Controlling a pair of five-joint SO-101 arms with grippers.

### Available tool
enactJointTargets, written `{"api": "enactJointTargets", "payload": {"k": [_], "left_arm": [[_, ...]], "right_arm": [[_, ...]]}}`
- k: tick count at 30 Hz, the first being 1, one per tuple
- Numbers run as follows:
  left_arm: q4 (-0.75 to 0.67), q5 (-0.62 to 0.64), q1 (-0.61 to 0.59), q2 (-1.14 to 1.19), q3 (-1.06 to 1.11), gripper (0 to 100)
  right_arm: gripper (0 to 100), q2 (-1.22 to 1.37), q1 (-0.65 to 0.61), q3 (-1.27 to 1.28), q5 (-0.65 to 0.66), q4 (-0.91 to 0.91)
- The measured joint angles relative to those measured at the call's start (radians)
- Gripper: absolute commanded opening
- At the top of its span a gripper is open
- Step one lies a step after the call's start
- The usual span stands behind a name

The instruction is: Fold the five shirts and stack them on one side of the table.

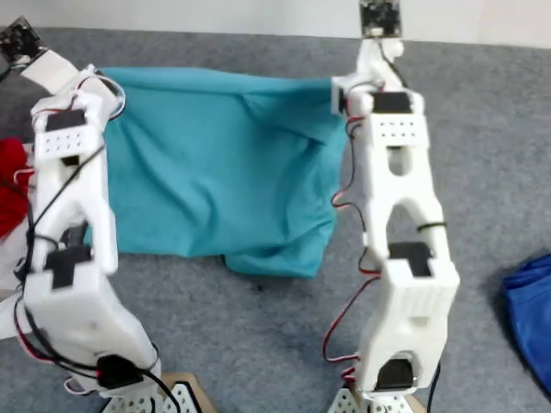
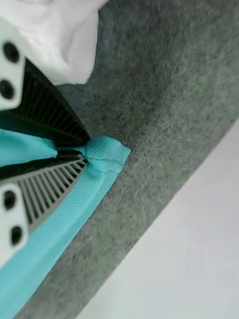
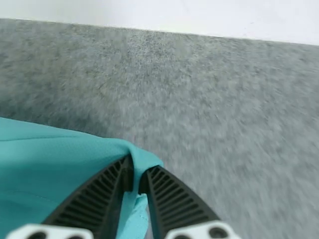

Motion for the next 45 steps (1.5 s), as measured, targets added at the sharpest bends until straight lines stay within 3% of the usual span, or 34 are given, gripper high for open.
{"api": "enactJointTargets", "payload": {"k": [2, 6, 11, 20, 27, 30, 34, 41, 45], "left_arm": [[0.0, 0.0, 0.0, 0.092, -0.095, 6], [0.014, -0.002, 0.0, 0.193, -0.244, 27], [0.13, 0.006, -0.003, 0.201, -0.382, 43], [0.399, 0.006, -0.011, 0.201, -0.595, 35], [0.81, 0.006, -0.031, 0.201, -0.83, 33], [1.01, 0.005, -0.018, 0.201, -0.973, 34], [1.226, 0.005, -0.003, 0.201, -1.169, 34], [1.27, -0.044, -0.006, 0.199, -1.263, 34], [1.27, -0.092, -0.006, 0.155, -1.155, 34]], "right_arm": [[5.0, 0.034, 0.0, 0.002, 0.0, -0.083], [22.4, 0.04, 0.0, 0.002, 0.023, -0.135], [22.1, 0.04, 0.005, -0.061, 0.054, -0.035], [22.1, 0.04, 0.005, -0.391, 0.057, 0.382], [22.1, 0.038, 0.005, -0.781, 0.057, 0.911], [22.1, 0.026, 0.012, -0.881, 0.055, 0.962], [22.1, -0.028, 0.025, -0.822, 0.052, 0.967], [22.1, -0.374, -0.038, -0.476, 0.048, 0.967], [22.1, -0.597, -0.087, -0.213, 0.048, 0.961]]}}
